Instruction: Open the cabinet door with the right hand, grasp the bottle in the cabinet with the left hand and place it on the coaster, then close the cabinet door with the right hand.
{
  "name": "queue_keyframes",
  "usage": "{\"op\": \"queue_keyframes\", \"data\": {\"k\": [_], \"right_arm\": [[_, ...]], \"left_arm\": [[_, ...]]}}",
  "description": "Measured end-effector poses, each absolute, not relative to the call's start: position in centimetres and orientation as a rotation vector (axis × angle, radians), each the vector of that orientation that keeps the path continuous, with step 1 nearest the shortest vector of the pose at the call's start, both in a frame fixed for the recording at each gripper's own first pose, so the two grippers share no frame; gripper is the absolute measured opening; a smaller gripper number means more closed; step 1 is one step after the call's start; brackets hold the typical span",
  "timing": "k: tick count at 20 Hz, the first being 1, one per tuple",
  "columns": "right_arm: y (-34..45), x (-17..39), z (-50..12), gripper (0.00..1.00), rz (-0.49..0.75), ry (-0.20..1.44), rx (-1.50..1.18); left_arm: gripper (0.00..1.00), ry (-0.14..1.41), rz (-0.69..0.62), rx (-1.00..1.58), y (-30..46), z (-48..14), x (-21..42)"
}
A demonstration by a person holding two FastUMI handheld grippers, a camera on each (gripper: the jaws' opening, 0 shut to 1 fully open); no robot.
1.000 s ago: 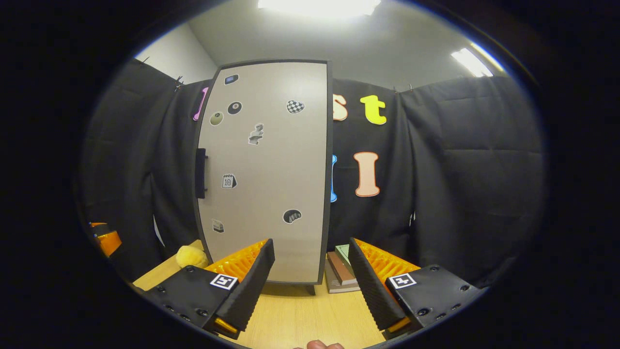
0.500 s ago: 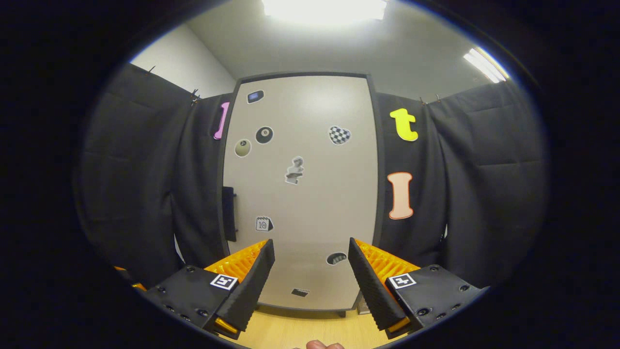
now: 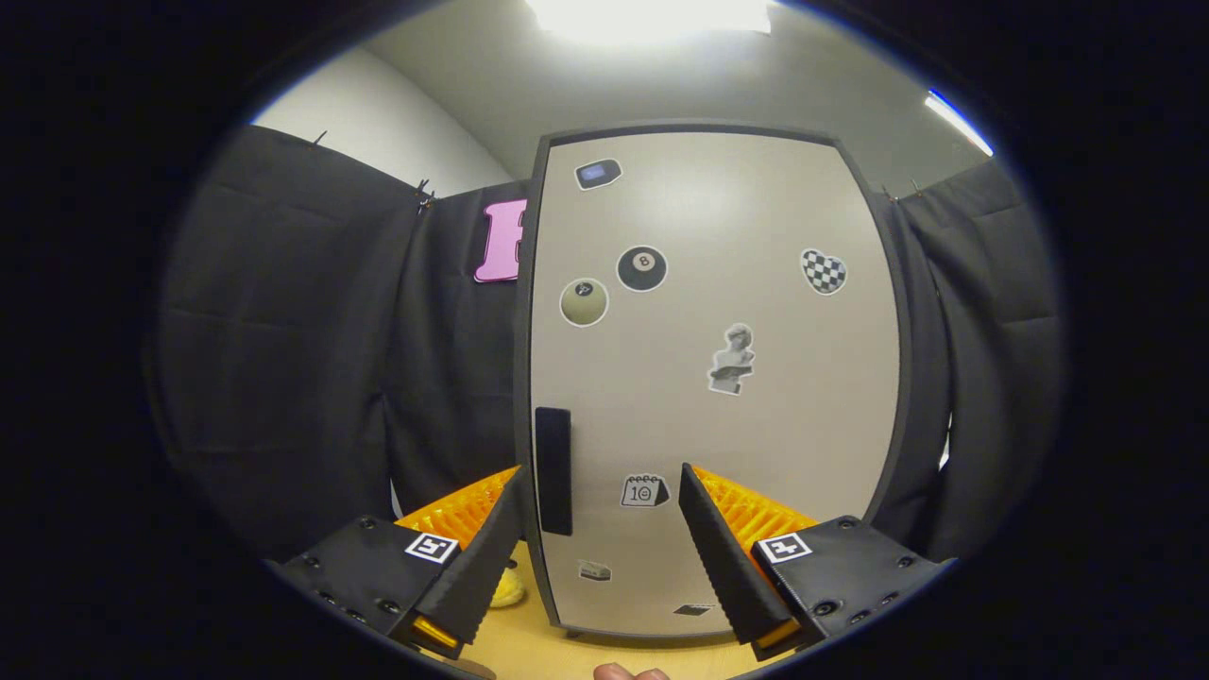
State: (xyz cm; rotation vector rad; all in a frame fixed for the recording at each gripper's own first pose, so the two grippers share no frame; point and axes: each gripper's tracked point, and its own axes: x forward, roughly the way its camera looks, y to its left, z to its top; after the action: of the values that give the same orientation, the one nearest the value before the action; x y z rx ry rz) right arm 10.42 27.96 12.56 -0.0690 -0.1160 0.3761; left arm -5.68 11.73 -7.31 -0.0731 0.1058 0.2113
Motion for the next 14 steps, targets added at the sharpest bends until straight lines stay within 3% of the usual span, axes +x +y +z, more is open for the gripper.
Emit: {"op": "queue_keyframes", "data": {"k": [12, 13, 14], "right_arm": [[34.2, 17.7, 10.3, 0.98, 0.326, -0.017, -0.076], [34.6, 18.1, 10.1, 0.98, 0.326, -0.020, -0.082], [34.6, 18.4, 10.0, 0.90, 0.309, -0.017, -0.087]], "left_arm": [[0.89, 0.142, 0.317, -0.080, 16.6, -9.8, -8.1], [0.92, 0.142, 0.320, -0.077, 16.7, -9.9, -8.3], [0.89, 0.144, 0.324, -0.071, 16.8, -9.8, -8.4]]}}
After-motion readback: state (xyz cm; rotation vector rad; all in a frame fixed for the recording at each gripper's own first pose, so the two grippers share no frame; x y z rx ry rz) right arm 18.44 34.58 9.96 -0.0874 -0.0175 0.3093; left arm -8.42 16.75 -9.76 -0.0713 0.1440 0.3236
